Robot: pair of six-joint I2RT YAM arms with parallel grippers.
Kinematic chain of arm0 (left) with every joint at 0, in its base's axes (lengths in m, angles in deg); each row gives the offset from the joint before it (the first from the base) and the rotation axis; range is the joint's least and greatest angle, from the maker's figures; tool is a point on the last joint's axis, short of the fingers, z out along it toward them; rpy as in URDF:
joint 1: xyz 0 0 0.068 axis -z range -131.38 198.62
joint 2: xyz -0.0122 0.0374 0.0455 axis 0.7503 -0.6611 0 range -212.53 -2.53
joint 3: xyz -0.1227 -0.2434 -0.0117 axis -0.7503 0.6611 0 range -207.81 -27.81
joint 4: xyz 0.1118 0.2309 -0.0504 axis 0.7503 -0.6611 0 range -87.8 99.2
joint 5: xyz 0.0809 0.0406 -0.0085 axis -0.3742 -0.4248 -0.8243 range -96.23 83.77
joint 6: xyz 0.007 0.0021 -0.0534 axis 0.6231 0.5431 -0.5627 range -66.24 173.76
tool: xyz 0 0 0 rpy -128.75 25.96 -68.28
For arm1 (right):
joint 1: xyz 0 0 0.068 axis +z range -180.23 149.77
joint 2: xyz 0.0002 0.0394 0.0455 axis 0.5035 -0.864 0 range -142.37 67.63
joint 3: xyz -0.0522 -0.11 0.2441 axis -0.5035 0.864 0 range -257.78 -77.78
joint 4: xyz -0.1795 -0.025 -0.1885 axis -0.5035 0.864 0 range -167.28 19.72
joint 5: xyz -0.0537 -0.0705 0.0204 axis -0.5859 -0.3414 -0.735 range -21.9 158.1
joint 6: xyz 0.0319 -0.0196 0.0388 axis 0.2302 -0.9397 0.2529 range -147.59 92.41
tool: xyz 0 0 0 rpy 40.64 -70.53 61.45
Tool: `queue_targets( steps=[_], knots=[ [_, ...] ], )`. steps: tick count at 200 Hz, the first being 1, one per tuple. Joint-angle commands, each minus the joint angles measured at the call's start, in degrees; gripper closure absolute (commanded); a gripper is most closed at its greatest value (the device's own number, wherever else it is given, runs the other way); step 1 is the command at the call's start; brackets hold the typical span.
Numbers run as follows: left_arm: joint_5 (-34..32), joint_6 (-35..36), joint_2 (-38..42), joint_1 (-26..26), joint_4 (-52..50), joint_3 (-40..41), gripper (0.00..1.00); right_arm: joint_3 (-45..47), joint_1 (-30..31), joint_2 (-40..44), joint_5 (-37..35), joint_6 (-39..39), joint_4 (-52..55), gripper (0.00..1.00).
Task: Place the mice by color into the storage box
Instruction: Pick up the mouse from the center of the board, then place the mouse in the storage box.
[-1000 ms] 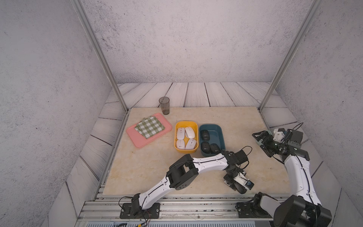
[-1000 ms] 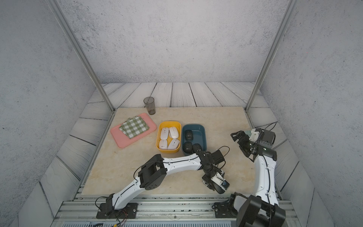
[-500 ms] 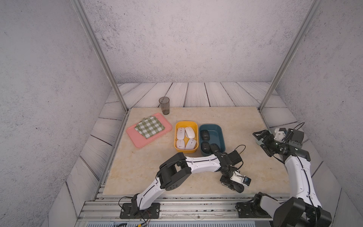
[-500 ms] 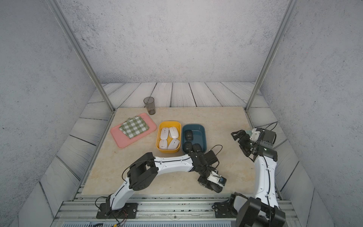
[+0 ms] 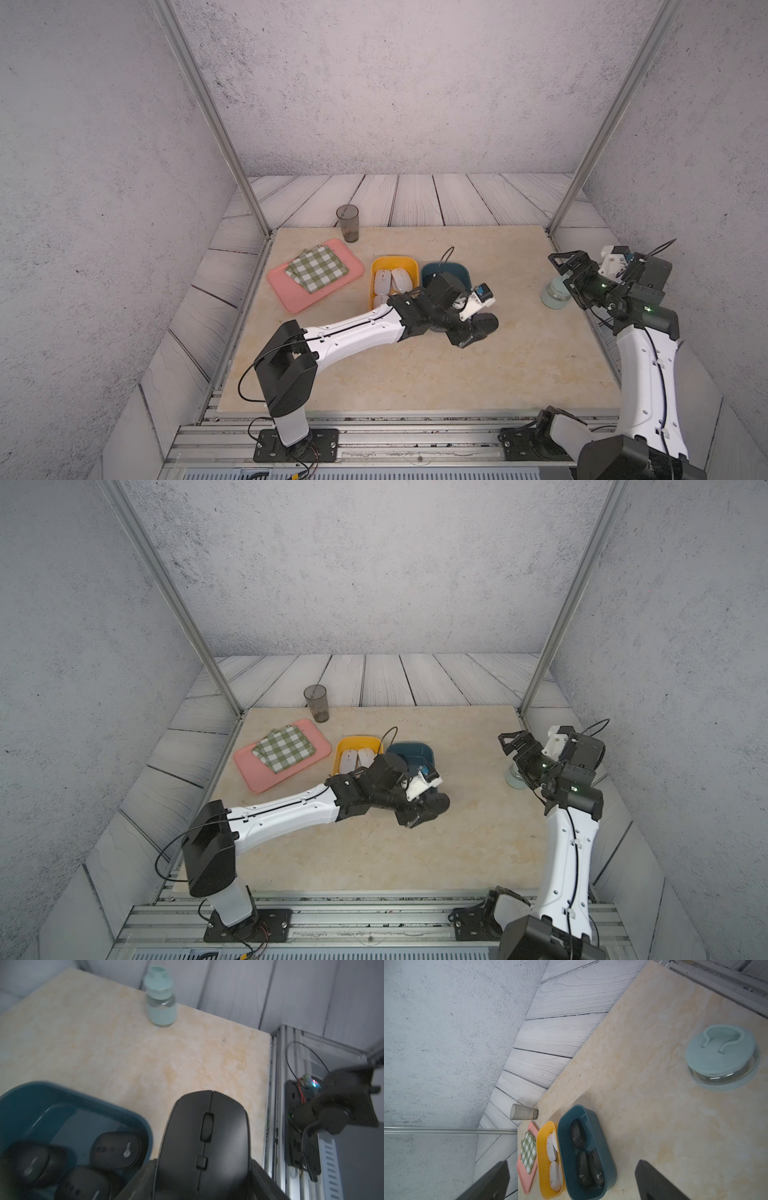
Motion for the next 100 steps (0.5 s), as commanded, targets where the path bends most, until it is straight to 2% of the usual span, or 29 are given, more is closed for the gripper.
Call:
queue_targets(
  steps=[1, 37, 100],
  knots=[
    [-5.6, -19.5, 1.4, -6.0, -6.5, -2.3, 0.41, 1.2, 0.2, 1.8, 0.0, 0.0, 2.7, 0.01],
    [-7.5, -29.7, 0.1, -11.1, -7.4, -4.0, 0.43, 3.4, 0.6, 3.6, -0.9, -0.5, 3.7, 0.01],
    [-10.2, -38.7, -13.7, -11.7, -12.4, -16.9, 0.46, 9.7, 6.1, 2.4, -1.7, -4.7, 6.4, 0.01]
  ],
)
